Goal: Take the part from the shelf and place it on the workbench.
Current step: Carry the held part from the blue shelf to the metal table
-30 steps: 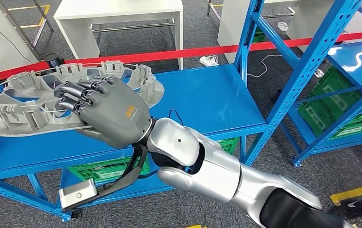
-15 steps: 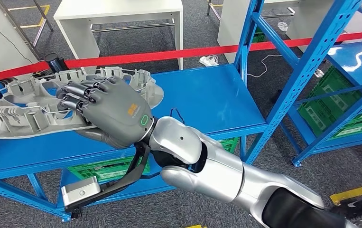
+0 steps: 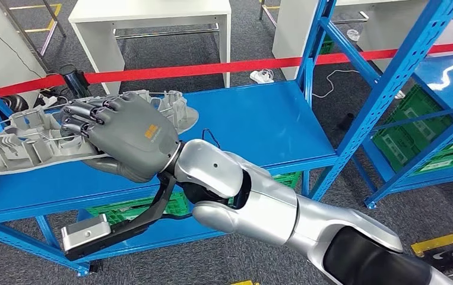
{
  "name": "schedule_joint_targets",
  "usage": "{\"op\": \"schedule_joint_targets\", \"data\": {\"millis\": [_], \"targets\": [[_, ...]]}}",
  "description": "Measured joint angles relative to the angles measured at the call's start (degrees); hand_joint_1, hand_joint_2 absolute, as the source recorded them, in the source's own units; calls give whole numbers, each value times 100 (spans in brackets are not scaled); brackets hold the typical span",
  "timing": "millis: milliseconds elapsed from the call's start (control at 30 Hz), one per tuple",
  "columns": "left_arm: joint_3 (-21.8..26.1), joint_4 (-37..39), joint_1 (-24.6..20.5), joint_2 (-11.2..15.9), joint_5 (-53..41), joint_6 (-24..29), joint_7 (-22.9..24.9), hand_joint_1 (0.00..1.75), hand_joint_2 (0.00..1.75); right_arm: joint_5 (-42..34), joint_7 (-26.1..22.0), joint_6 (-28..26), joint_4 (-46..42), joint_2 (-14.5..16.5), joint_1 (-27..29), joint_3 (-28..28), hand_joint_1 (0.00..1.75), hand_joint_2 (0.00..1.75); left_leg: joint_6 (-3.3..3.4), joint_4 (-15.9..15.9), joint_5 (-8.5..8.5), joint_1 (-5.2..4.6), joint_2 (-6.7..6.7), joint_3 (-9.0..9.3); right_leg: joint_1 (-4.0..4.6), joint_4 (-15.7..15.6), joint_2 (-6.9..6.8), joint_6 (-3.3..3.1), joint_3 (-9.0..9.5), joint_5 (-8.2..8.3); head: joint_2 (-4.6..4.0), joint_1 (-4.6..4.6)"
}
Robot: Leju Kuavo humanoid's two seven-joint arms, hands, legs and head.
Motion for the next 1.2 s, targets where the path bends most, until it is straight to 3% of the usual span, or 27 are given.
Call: {"op": "schedule_joint_targets", "data": {"millis": [100,133,167,233,300,333,433,467,533,600,633,667,700,767,833,933,967,1000,1033,1100,1133,1167,1200], "targets": [[19,1,11,-7,-10,1,-15,0,175,16,-1,-31,93,-4,7,19,175,175,19,8,17,6,15,-30,-19,1097,-7,40,-456,-545,0,10],[23,1,15,-8,-18,1,-13,0,175,24,-2,-38,126,-7,17,26,175,175,19,22,16,8,19,-43,-26,1318,-7,50,-543,-589,0,10],[26,1,16,-10,-28,2,-6,0,175,29,-2,-41,154,-10,24,33,175,175,15,40,15,11,21,-56,-35,1313,-8,56,-521,-518,0,10],[27,-1,12,-17,-51,2,20,0,175,34,-4,-43,187,-13,28,40,175,175,-10,92,1,22,19,-84,-57,691,-14,53,-173,-179,0,10],[27,-4,5,-21,-70,4,52,0,175,35,-10,-45,196,-11,23,43,175,175,-74,146,-13,20,12,-129,-46,47,-12,9,176,8,0,9],[27,-6,2,-21,-79,7,67,0,175,35,-9,-47,197,-11,21,44,175,175,-116,165,-10,16,8,-149,-35,-105,-8,-29,245,19,0,8],[27,-9,-2,-20,-104,21,112,0,175,43,-5,-49,200,-7,20,45,175,175,-243,170,15,29,0,-188,-13,-175,2,-171,211,54,0,4],[27,-9,-1,-20,-108,28,121,0,175,45,-6,-47,200,-2,19,46,175,175,-279,221,-50,38,0,-219,-19,-196,-4,-221,197,88,0,0],[27,-9,-2,-19,-110,42,126,0,175,47,-11,-41,200,14,17,51,175,175,-336,621,-396,55,1,-374,-37,-230,-20,-301,152,158,0,-10],[27,-9,-6,-19,-114,53,124,0,175,51,-21,-35,201,27,19,61,175,175,-380,1340,-826,61,1,-615,-32,-230,-24,-323,64,226,0,-16],[27,-9,-8,-19,-117,57,122,0,175,54,-24,-34,202,29,22,65,175,175,-394,1602,-930,62,2,-679,-30,-228,-25,-321,14,265,0,-16],[27,-9,-9,-18,-120,60,122,0,175,56,-25,-31,202,29,25,68,175,175,-404,1676,-924,64,2,-650,-29,-227,-26,-314,-38,306,0,-16],[27,-9,-12,-16,-124,60,123,0,175,58,-25,-29,203,29,26,68,175,175,-408,1519,-811,68,4,-509,-31,-225,-25,-302,-86,346,0,-16],[27,-13,-29,-14,-130,59,127,0,175,61,-32,-26,202,30,25,68,175,175,-411,752,-541,80,4,-3,-31,-213,-20,-255,-171,425,0,-18],[27,-17,-56,-19,-136,56,130,0,175,66,-45,-25,200,31,22,69,175,175,-354,199,-427,67,-28,318,-17,-207,-17,-185,-218,505,0,-15],[27,-17,-73,-23,-139,48,129,0,175,70,-64,-16,198,29,16,69,175,175,-201,123,-365,49,-47,254,-11,-235,-14,-70,-243,615,0,-4],[27,-17,-76,-22,-140,45,130,0,175,71,-67,-13,198,26,16,68,175,175,-143,123,-318,51,-33,219,-18,-204,-12,-33,-273,563,0,-2],[27,-17,-79,-21,-142,44,130,0,175,72,-69,-6,198,23,16,68,175,175,-85,117,-258,56,-17,172,-24,-89,-12,-3,-327,410,0,-2],[27,-17,-83,-19,-143,42,129,0,175,74,-70,0,198,19,16,68,175,175,-41,113,-191,57,-3,108,-30,153,-12,18,-415,153,0,2],[27,-17,-86,-16,-150,40,128,0,175,79,-69,13,198,14,21,68,175,175,-3,124,-63,40,2,-50,-25,884,-13,41,-613,-408,0,8],[27,-17,-84,-16,-155,39,129,0,175,81,-69,18,198,10,25,68,175,175,3,132,-2,28,5,-140,-18,1212,-12,41,-669,-552,0,9],[27,-17,-83,-16,-162,39,130,0,175,82,-68,22,198,4,29,68,175,175,7,141,55,15,9,-225,-11,1385,-12,30,-648,-561,0,10],[27,-17,-84,-16,-172,38,133,0,175,84,-67,24,198,-4,31,68,175,175,9,150,109,0,12,-305,1,1343,-12,4,-517,-458,0,11]]}}
